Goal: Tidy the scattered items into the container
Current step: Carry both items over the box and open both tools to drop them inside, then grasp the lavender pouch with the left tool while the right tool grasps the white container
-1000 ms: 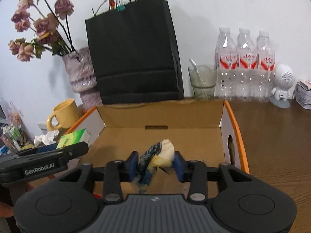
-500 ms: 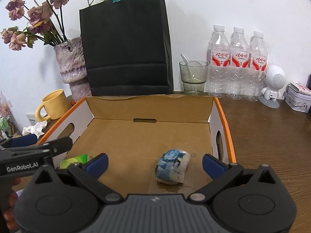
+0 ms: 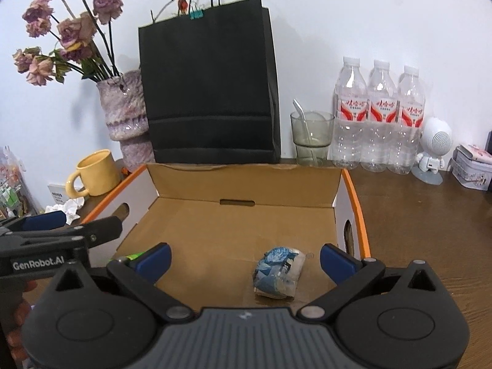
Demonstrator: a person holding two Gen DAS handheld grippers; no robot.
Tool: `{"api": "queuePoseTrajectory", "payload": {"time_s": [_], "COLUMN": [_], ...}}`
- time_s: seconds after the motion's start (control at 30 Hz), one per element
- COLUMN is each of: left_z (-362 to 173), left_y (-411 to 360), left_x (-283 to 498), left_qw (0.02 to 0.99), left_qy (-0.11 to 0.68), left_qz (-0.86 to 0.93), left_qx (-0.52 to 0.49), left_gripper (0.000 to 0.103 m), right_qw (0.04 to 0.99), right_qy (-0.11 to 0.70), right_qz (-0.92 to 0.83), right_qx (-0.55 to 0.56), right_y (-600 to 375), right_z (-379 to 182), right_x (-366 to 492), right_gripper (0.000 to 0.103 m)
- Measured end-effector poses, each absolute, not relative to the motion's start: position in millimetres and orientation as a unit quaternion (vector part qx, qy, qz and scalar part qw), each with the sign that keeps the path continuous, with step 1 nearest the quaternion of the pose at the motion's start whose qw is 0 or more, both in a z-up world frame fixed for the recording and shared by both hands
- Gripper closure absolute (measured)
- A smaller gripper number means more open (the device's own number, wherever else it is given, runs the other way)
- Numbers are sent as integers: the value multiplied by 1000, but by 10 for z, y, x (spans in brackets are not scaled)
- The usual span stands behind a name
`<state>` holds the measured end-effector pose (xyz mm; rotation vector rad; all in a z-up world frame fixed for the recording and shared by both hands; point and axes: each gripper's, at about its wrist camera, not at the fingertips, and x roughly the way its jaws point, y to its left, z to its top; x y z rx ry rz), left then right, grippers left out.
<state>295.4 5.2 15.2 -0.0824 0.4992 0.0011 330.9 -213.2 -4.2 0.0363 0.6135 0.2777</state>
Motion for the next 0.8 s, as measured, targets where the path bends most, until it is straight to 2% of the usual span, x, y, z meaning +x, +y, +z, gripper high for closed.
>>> {"api": "queuePoseTrajectory", "payload": {"time_s": [0.37, 0.6, 0.8], "left_z": [278, 161, -79], "left_y": [434, 608, 580], "left_x": [2384, 2057, 1920], "left_qw": [973, 971, 963], "left_qy": [226, 235, 265], "left_qz": [12, 12, -15], "left_qx": [-38, -45, -56], "left_gripper": [0, 0, 0], "right_qw": [956, 959, 953], "right_qy": [263, 259, 285], "right_qz": [129, 115, 99], "right_qx": [8, 0, -1], "right_y": [-2415, -2573, -2644], "right_z": [118, 9, -258], "right_x": [2743, 2316, 2061], "right_gripper": [0, 0, 0]}}
